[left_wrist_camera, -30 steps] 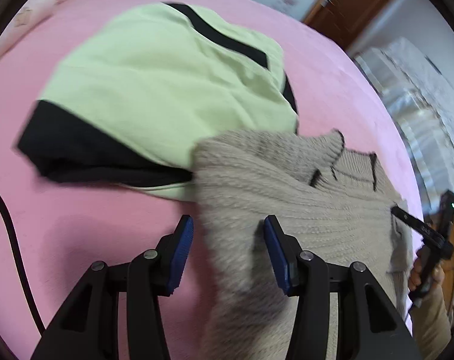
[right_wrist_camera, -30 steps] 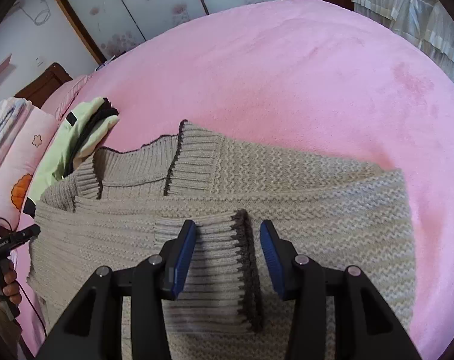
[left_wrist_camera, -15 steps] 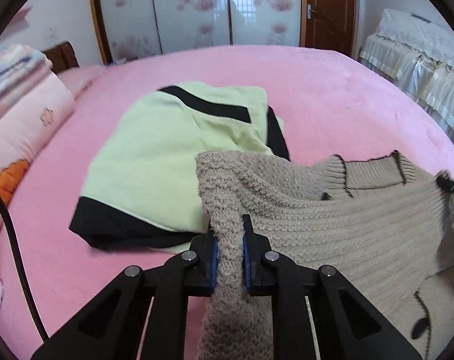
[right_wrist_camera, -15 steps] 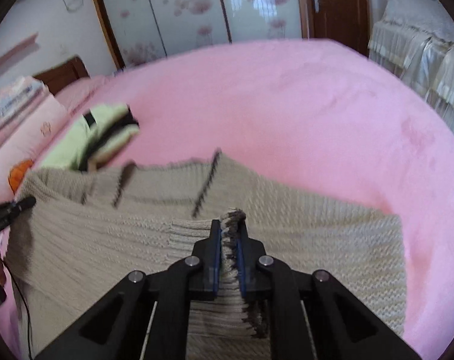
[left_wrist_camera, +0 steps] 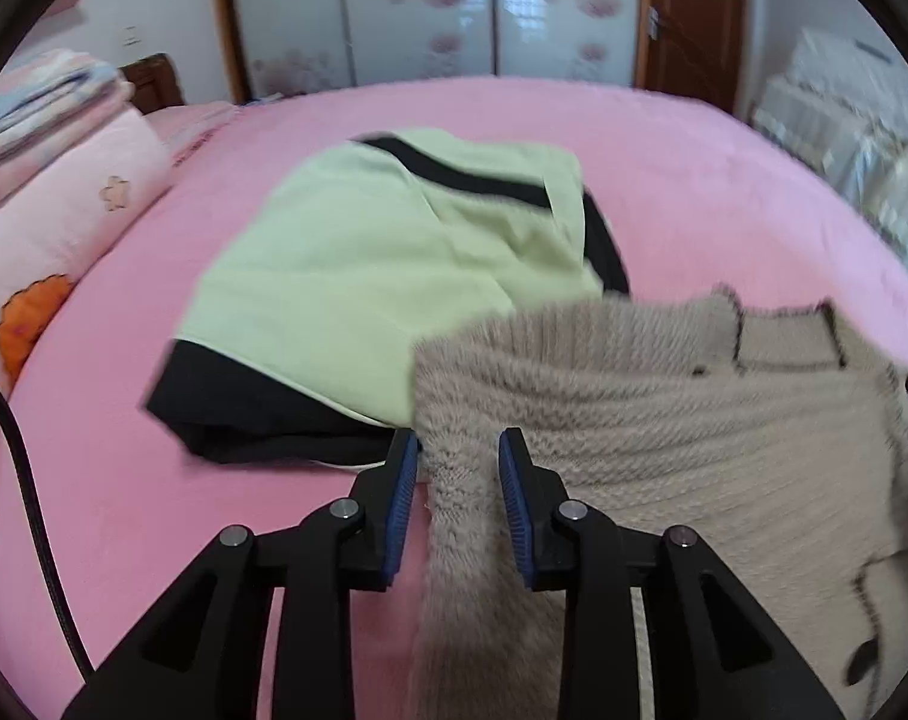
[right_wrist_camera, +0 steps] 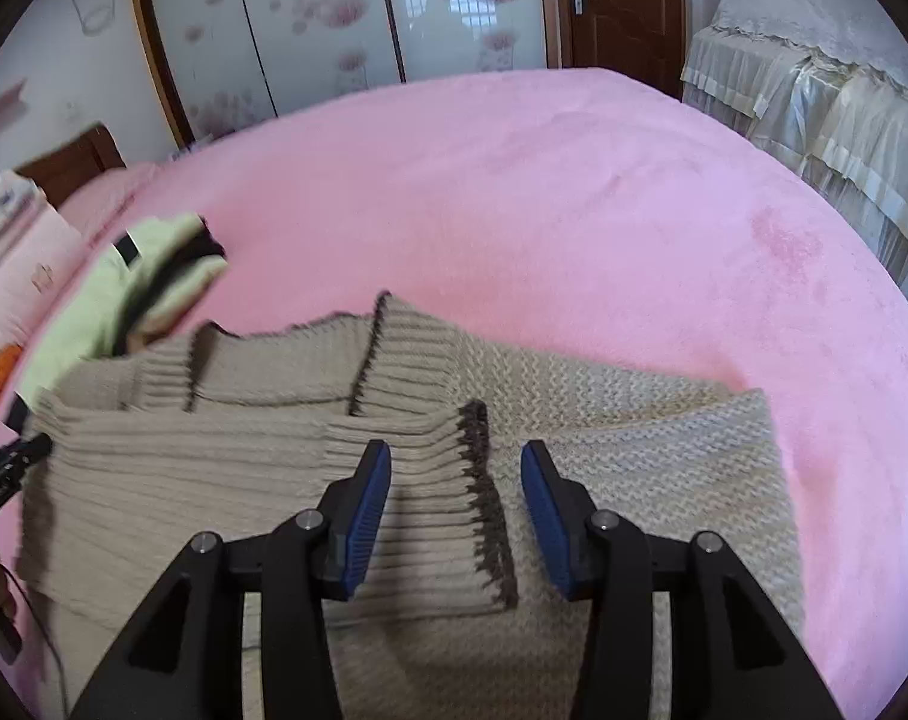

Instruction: Fold large clothes

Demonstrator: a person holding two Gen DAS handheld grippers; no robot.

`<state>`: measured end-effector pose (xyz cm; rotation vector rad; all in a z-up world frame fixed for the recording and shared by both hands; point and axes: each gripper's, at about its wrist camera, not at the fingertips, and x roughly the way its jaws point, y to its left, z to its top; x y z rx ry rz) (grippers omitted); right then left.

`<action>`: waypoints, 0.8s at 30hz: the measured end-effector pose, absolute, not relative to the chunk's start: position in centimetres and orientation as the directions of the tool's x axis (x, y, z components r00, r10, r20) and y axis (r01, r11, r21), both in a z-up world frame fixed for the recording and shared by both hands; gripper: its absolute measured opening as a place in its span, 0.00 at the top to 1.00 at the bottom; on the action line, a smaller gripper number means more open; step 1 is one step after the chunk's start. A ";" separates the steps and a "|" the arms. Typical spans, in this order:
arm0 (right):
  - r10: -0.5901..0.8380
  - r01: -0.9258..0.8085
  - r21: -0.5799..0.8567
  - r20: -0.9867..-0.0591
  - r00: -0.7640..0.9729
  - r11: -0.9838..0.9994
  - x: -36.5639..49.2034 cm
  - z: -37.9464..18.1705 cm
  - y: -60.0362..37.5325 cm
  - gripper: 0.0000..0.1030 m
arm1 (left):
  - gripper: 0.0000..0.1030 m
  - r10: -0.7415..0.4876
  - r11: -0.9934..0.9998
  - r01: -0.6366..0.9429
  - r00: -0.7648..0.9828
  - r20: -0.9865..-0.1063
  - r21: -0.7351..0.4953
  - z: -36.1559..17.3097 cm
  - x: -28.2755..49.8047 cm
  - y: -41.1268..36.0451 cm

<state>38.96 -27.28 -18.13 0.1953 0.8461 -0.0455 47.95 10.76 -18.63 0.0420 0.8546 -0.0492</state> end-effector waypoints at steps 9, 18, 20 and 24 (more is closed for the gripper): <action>0.238 -0.092 0.232 -0.751 0.616 0.968 37.3 -16.9 -17.4 0.57 | 0.73 -0.189 0.982 0.113 0.698 -0.691 -0.154 -14.9 42.0 6.3; 0.192 -0.149 0.129 -0.801 0.567 0.980 38.2 -21.2 -13.1 0.57 | 0.73 -0.031 0.999 0.003 0.619 -0.784 -0.037 -21.9 42.1 4.6; 0.066 -0.070 0.030 -0.806 0.588 0.997 38.5 -22.2 -15.8 0.57 | 0.73 0.003 1.000 -0.019 0.596 -0.803 -0.011 -23.7 42.8 5.9; 0.027 0.123 0.124 -0.806 0.591 0.985 38.3 -23.6 -25.5 0.72 | 0.74 -0.098 0.993 0.006 0.612 -0.784 -0.119 -24.7 43.3 9.5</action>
